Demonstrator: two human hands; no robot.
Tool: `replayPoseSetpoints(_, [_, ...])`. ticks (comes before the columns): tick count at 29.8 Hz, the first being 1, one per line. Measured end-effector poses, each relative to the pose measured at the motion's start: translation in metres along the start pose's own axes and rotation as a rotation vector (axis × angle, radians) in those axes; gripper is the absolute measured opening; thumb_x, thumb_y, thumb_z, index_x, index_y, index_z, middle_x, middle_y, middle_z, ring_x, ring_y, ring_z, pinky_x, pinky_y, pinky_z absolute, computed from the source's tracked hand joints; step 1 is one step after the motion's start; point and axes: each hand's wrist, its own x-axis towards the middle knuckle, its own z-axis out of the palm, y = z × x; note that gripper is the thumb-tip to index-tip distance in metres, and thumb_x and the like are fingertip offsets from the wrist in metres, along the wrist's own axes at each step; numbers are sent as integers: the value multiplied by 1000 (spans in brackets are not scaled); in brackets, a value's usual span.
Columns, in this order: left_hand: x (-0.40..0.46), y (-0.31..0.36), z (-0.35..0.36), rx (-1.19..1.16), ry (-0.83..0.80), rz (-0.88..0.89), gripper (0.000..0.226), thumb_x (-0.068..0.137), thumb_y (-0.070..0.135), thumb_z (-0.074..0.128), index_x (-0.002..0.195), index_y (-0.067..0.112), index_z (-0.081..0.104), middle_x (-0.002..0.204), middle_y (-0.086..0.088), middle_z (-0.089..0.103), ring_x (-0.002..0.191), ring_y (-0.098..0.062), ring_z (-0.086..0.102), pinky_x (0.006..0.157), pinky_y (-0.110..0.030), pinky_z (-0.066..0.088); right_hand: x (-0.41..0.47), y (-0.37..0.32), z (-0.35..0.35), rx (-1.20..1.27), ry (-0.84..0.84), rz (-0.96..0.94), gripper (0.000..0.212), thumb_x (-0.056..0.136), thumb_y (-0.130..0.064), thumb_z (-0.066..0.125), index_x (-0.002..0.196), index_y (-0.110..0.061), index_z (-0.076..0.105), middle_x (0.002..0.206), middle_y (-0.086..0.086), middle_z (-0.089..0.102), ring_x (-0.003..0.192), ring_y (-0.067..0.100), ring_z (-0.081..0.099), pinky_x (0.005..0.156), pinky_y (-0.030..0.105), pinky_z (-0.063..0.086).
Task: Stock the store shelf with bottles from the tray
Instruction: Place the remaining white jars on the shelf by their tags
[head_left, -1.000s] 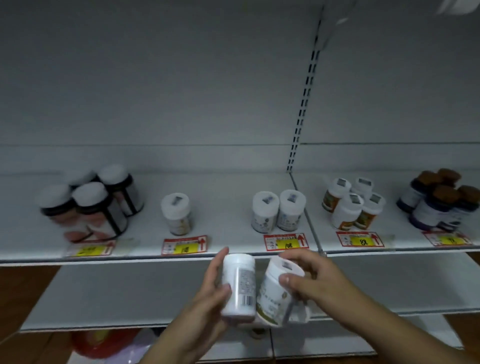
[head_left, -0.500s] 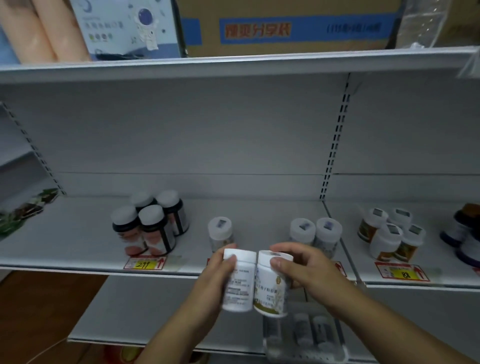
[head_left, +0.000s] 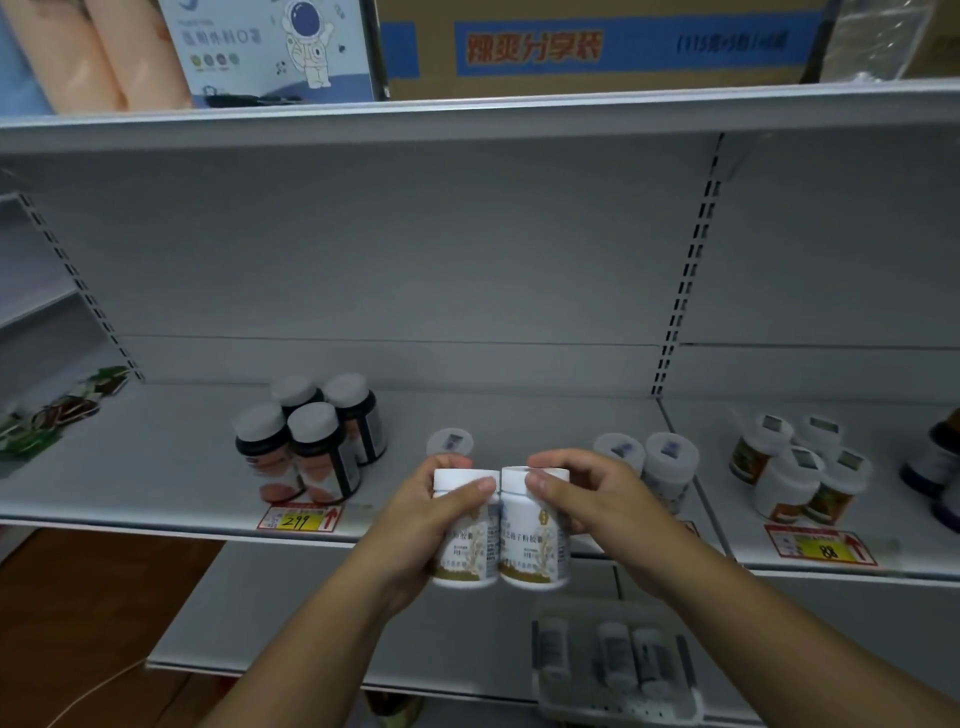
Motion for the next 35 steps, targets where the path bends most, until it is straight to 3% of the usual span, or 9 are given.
replayPoseSetpoints(7, [29, 41, -19, -12, 134, 189, 33, 85, 0, 54, 102, 26, 63, 98, -11, 68, 83, -25, 68, 64, -39, 57, 19, -3, -7, -77, 156, -72, 32, 74, -30, 75, 103, -30, 62, 100, -7, 68, 90, 6, 67, 75, 22, 56])
replayPoseSetpoints(9, [46, 64, -27, 75, 229, 330, 34, 83, 2, 60, 101, 30, 64, 100, -3, 67, 89, -21, 65, 66, -31, 54, 31, -5, -6, -134, 212, -84, 24, 73, -26, 77, 91, -32, 62, 89, -12, 68, 78, -4, 66, 65, 13, 53])
replayPoseSetpoints(12, [79, 87, -35, 286, 366, 420, 40, 78, 7, 72, 113, 23, 63, 109, 5, 63, 94, -12, 60, 72, -16, 52, 51, -1, 5, -271, 289, -33, 35, 71, -27, 77, 103, -25, 61, 99, 1, 68, 89, 13, 65, 80, 32, 56])
replayPoseSetpoints(16, [114, 80, -45, 546, 388, 322, 54, 77, 9, 73, 128, 11, 55, 132, -9, 54, 111, -22, 53, 93, -35, 48, 70, 10, 20, -394, 255, 40, 26, 72, -28, 71, 93, -27, 55, 103, 6, 66, 92, 24, 61, 86, 41, 53])
replayPoseSetpoints(24, [150, 32, -46, 622, 242, 96, 45, 76, 6, 70, 118, 9, 55, 123, -14, 56, 96, -22, 54, 67, -25, 48, 88, 33, 31, -578, 132, 159, 53, 81, -39, 61, 128, -24, 42, 131, 5, 57, 114, 26, 55, 85, 25, 38])
replayPoseSetpoints(27, [159, 22, -44, 727, 211, 17, 43, 73, 11, 72, 111, 15, 53, 121, -11, 55, 94, -20, 53, 69, -26, 44, 86, 31, 28, -567, 73, 182, 70, 84, -38, 59, 143, -25, 24, 145, 4, 44, 127, 25, 47, 99, 30, 38])
replayPoseSetpoints(30, [158, 20, -35, 754, 192, -5, 44, 76, 20, 73, 115, 15, 52, 122, -9, 54, 87, -16, 54, 61, -22, 42, 59, 22, 29, -476, 206, 6, 66, 89, -40, 56, 145, -25, 24, 146, -1, 40, 133, 17, 39, 105, 23, 34])
replayPoseSetpoints(33, [138, 37, -26, 769, 449, 273, 33, 83, 25, 67, 113, 12, 59, 114, -5, 62, 103, -24, 58, 75, -19, 40, -1, 17, 26, -415, 156, -344, 34, 88, -43, 51, 122, -39, 47, 111, -20, 56, 109, -2, 53, 89, 9, 42])
replayPoseSetpoints(35, [98, 39, -15, 589, 528, 551, 11, 84, 25, 61, 94, 20, 62, 88, 13, 65, 87, -10, 62, 67, -10, 40, -43, 35, 16, -505, -51, -395, 25, 86, -43, 53, 110, -35, 56, 100, -15, 63, 96, -4, 55, 86, 6, 41])
